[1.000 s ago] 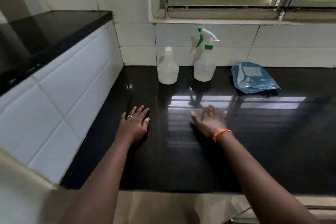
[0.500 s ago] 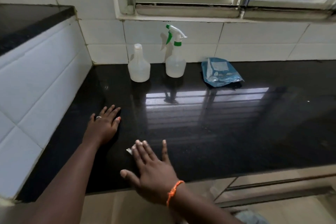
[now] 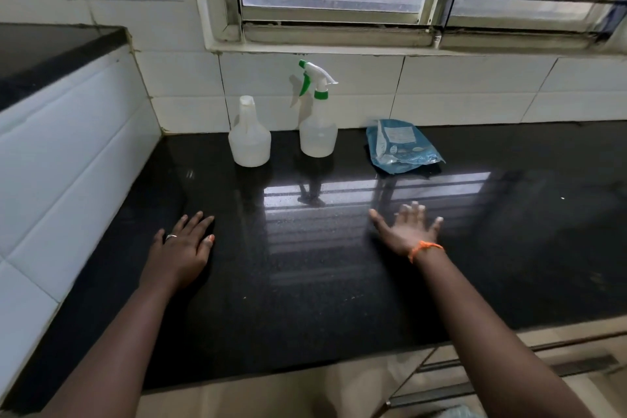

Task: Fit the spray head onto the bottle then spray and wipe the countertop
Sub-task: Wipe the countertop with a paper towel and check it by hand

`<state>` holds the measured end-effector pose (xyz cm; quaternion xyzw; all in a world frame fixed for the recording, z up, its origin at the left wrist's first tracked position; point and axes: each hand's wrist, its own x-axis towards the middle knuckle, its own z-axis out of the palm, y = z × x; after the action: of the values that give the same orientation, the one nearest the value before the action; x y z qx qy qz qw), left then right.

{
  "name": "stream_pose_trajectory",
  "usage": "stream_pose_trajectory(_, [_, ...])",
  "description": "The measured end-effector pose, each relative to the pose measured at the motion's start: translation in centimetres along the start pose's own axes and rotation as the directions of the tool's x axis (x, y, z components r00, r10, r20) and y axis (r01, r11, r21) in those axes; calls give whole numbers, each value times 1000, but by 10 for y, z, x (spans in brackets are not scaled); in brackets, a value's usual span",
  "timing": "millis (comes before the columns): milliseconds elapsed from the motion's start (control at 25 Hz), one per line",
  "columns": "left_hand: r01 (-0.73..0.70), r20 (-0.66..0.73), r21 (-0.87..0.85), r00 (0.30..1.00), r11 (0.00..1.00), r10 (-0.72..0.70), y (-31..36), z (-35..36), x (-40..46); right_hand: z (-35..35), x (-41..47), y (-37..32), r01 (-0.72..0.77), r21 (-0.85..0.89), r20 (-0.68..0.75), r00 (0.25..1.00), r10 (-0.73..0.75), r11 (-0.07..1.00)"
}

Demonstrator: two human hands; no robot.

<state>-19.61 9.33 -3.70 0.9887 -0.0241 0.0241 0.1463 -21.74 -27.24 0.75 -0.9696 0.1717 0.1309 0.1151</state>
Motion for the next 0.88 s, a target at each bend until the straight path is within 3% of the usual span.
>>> stream_pose_trajectory(120, [3,-2,-4,1000,1000,-3,-1,0,1,39,-24,-74,286,-1,-12,958,-286,958])
stream_pose_trajectory(280, [2,2,-4,1000,1000,-2,-2,0,1,97,-97,-125,637,-34,-34,769,-638,770])
stream_pose_trajectory(360, [1,4,-1,1000,1000,-1,-3,0,1,91,-100,-105,659,-93,-37,747,-664,747])
stream_pose_trajectory(400, [2,6,-3,1000,1000,-2,-4,1,1,81,-93,-89,622,-106,-46,776,-629,776])
stream_pose_trajectory(560, [6,18,-7,1000,1000,-6,-5,1,1,21,-48,-12,209,-108,-5,978,-211,972])
stream_pose_trajectory(640, [9,17,-7,1000,1000,-9,-5,0,1,8,-48,13,53,-95,9,999,-53,994])
stream_pose_trajectory(680, [9,20,-7,1000,1000,-9,-4,0,2,12,-56,16,44,-102,14,999,-43,994])
stream_pose_trajectory(800, [11,18,-11,1000,1000,-11,-4,0,1,52,-108,-16,329,-119,0,944,-331,937])
stream_pose_trajectory(880, [11,17,-14,1000,1000,-11,-4,0,0,81,-144,-54,576,-182,-84,799,-596,797])
